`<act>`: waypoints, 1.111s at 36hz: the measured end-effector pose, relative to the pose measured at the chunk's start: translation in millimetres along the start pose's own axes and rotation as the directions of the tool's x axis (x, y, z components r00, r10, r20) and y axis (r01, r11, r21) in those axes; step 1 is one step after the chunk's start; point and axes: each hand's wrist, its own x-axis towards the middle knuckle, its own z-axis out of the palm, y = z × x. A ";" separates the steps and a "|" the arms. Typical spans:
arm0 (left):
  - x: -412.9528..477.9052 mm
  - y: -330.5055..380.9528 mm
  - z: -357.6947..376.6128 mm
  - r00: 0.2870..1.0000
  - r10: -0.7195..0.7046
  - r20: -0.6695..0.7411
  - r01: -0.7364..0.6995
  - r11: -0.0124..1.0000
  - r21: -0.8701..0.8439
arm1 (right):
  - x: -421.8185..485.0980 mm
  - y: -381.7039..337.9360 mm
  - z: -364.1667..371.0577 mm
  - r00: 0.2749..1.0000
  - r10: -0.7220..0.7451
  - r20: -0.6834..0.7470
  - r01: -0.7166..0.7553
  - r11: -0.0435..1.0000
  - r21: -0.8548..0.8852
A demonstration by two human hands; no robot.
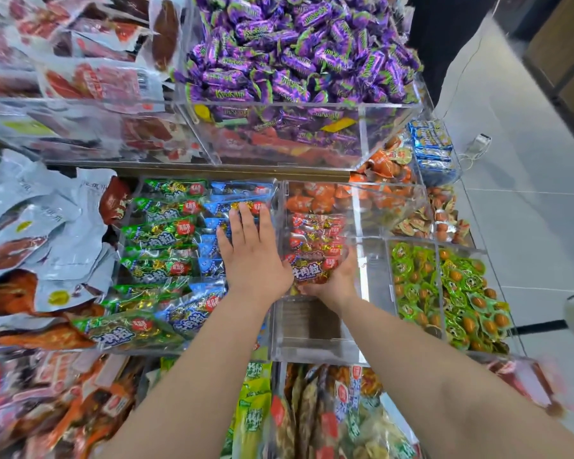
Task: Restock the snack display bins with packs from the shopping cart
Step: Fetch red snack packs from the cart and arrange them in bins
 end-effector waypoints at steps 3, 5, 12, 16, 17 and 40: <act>0.8 -0.4 2.9 1.000 -0.002 -0.009 0.002 1.000 0.000 | 2.9 4.6 2.0 0.996 -0.076 0.048 0.074 0.997 0.037; 1.0 -1.1 5.1 1.000 -0.003 -0.018 0.003 1.000 0.008 | 6.6 3.2 0.1 0.991 -0.129 0.043 0.128 0.991 0.025; 1.5 -0.1 7.6 1.000 -0.013 -0.023 0.013 1.000 0.014 | 5.6 6.9 -4.4 0.987 -0.093 0.133 0.103 0.992 -0.076; 0.3 0.1 5.9 1.000 -0.013 -0.026 0.013 1.000 0.013 | 7.1 5.1 -13.3 0.977 -0.033 0.210 0.064 0.988 -0.142; -0.1 0.1 5.4 1.000 -0.011 -0.026 0.011 1.000 0.011 | 5.9 5.0 -15.1 0.974 -0.009 0.226 0.043 0.988 -0.148; -93.7 86.5 -37.3 0.916 0.391 0.089 -0.293 0.804 -0.517 | -131.6 -52.2 -138.5 0.984 0.159 0.085 -0.170 0.973 0.157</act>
